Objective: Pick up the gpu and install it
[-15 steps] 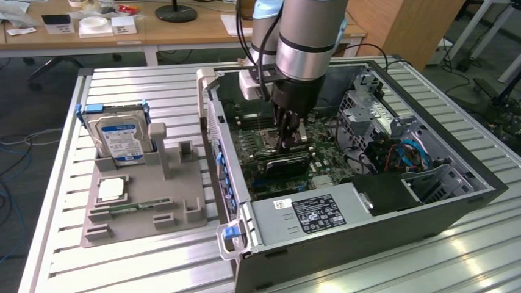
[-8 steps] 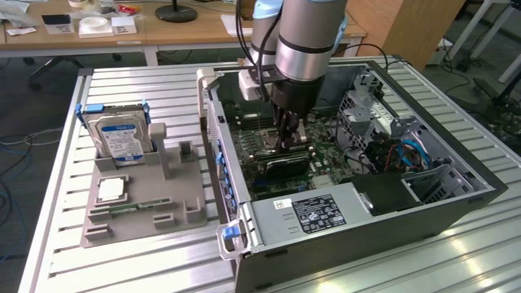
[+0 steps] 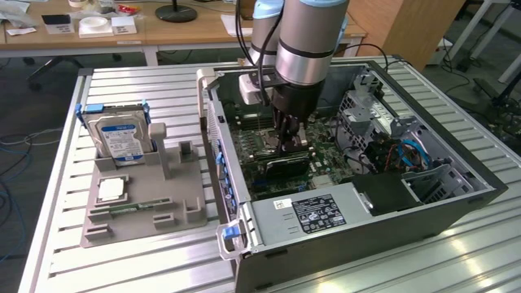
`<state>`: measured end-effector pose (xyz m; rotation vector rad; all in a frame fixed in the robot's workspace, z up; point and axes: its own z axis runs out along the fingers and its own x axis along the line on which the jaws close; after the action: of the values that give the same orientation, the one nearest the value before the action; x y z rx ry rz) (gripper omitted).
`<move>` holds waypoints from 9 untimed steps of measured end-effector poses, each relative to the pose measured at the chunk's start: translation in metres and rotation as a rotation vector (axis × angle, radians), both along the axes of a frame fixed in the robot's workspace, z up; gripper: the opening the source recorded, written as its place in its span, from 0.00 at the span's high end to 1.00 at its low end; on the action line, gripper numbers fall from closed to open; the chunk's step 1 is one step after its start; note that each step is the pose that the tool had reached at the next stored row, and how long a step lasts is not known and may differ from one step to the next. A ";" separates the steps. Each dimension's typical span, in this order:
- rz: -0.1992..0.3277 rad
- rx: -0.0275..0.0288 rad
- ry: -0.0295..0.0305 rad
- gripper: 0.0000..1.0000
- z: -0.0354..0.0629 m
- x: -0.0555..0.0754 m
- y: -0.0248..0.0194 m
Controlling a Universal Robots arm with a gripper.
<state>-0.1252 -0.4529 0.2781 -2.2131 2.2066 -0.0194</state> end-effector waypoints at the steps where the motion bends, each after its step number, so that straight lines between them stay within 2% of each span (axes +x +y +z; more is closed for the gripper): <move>1: 0.000 0.0001 0.0000 0.89 -0.0007 0.000 0.0000; 9: 0.000 0.0000 0.0000 0.89 -0.0075 0.000 0.0000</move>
<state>-0.1256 -0.4530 0.2706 -2.2131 2.2066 -0.0194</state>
